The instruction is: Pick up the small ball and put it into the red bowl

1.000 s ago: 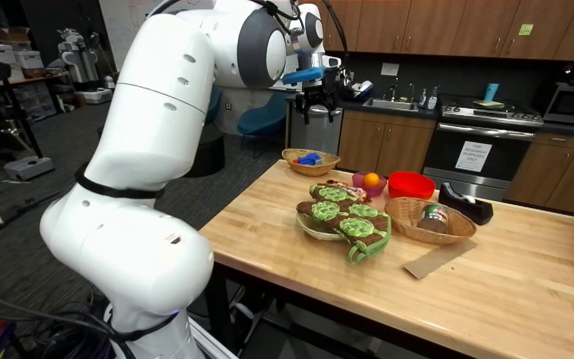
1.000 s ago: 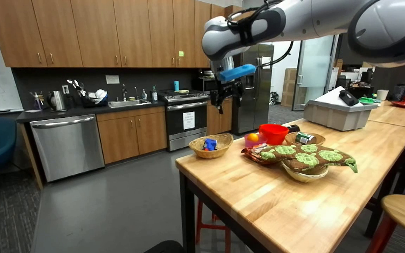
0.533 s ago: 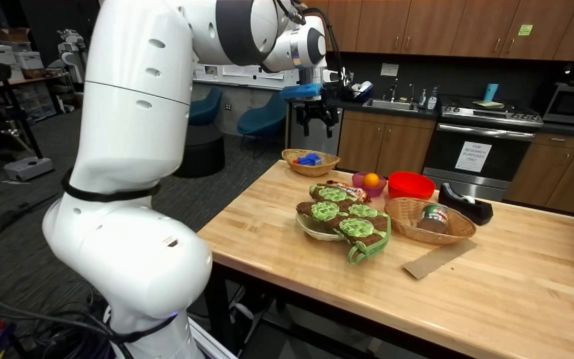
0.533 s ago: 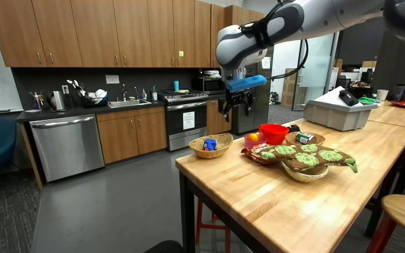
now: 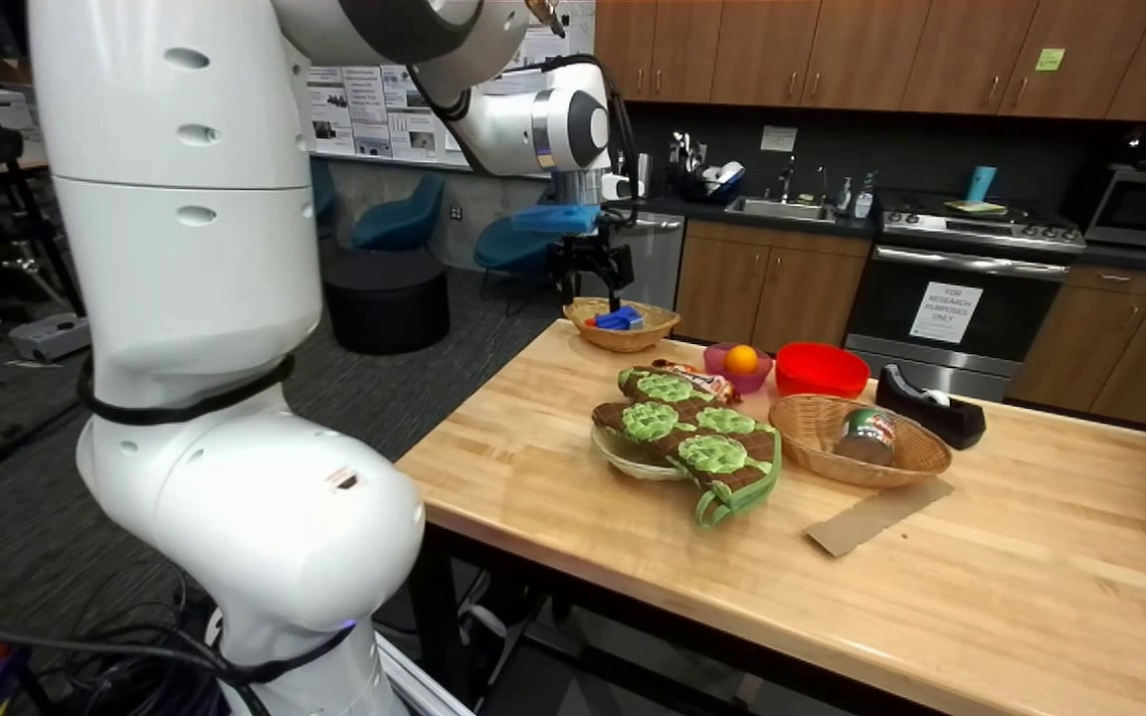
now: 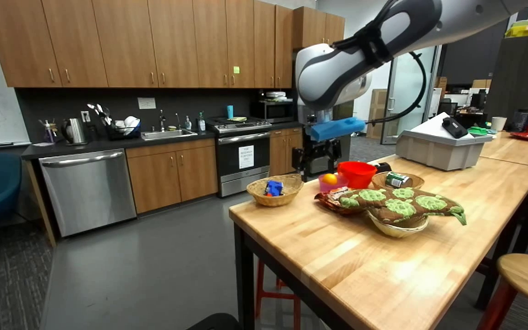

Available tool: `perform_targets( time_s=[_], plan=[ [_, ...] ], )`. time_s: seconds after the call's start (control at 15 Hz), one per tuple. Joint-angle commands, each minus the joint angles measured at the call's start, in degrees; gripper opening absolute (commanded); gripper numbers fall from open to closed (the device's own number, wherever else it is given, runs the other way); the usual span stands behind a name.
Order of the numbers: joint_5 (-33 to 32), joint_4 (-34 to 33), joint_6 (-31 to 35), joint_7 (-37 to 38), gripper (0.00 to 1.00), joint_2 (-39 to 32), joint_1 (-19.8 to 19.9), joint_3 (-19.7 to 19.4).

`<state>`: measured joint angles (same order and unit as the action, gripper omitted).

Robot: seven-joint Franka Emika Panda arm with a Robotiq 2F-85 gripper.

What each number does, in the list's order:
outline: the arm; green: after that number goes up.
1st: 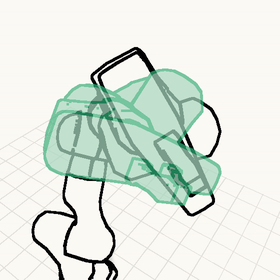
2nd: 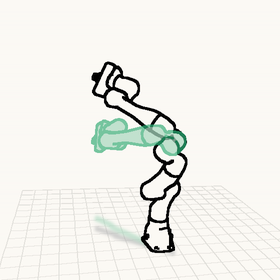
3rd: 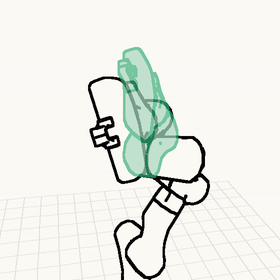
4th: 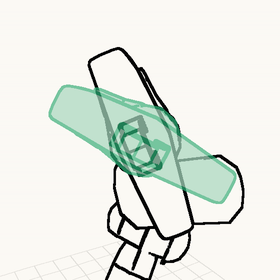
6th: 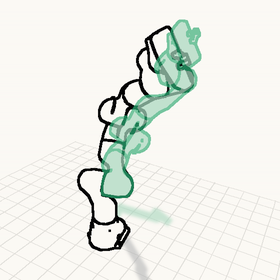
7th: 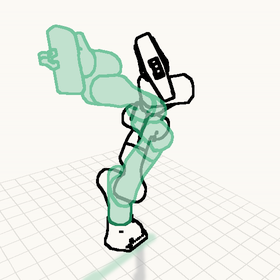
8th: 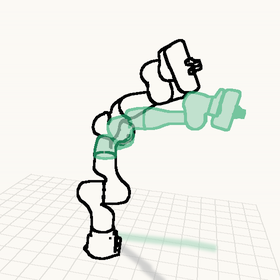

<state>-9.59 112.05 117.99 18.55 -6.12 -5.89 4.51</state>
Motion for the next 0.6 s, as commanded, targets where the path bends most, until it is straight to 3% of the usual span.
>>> perform_targets(
  time_s=[0.0, 0.13, 0.2, 0.53],
  plan=[
    [1.57, 14.50, 4.47, 0.18, 1.00, 11.15, 1.54, -1.44],
    [1.13, 21.18, 5.95, 0.87, 1.00, 16.42, 2.90, -2.30],
    [0.26, 13.06, 3.33, 0.30, 1.00, 9.12, 2.29, -1.22],
    [0.24, 14.24, 3.63, 0.13, 1.00, 10.06, 2.60, -1.02]
  ],
)
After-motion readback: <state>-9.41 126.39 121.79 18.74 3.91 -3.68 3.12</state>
